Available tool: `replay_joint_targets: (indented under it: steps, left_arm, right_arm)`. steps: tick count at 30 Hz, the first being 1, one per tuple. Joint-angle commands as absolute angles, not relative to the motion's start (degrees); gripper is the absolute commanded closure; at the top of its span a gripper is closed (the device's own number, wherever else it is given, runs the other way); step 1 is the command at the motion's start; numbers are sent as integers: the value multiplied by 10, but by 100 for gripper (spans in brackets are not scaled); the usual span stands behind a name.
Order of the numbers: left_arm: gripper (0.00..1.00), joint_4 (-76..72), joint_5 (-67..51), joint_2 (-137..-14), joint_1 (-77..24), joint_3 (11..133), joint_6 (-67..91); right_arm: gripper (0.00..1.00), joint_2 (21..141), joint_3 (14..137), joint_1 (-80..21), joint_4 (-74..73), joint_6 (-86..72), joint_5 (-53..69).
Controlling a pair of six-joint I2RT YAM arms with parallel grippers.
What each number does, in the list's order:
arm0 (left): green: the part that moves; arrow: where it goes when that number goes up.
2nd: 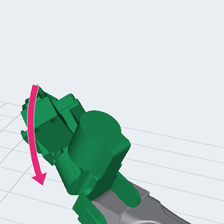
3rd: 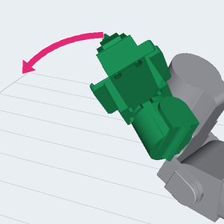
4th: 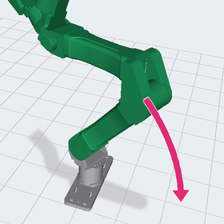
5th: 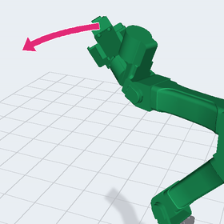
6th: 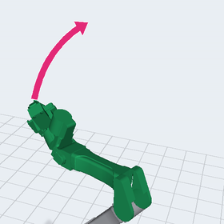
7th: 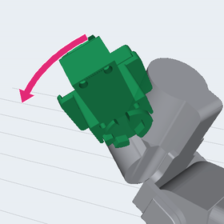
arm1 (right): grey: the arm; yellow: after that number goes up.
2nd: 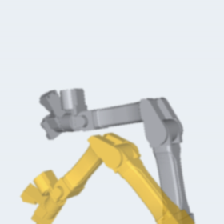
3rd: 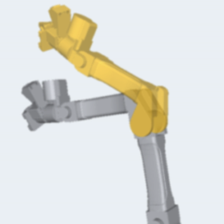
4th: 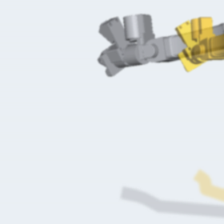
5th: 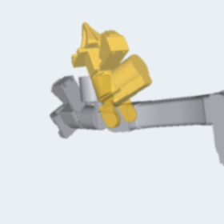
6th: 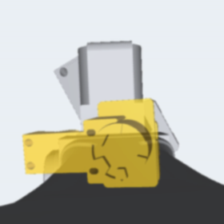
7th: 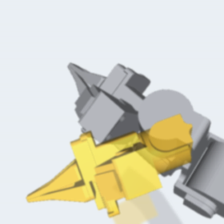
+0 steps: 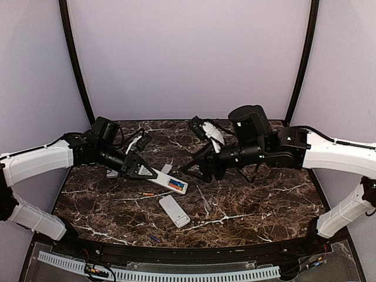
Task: Unload the batteries from the remote control
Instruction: Place the battery cover at the center of the board, then pass from the left arm to the right
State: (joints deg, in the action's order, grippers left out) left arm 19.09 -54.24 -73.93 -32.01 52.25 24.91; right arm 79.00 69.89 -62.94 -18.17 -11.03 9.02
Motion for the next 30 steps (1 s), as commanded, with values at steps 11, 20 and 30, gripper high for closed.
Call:
replay_joint_targets:
  steps: [11,20,30]
  left_arm:
    - [100,180,-601,-730,-347,541,330]
    - [100,184,-610,-739,-353,548,328]
    - [100,185,-612,-740,-355,556,328]
  right_arm:
    - [34,906,780,-734,-246,-4,-62]
    - [35,953,813,-754,-267,30,-141]
    - [63,971,833,-754,-283,27,-125]
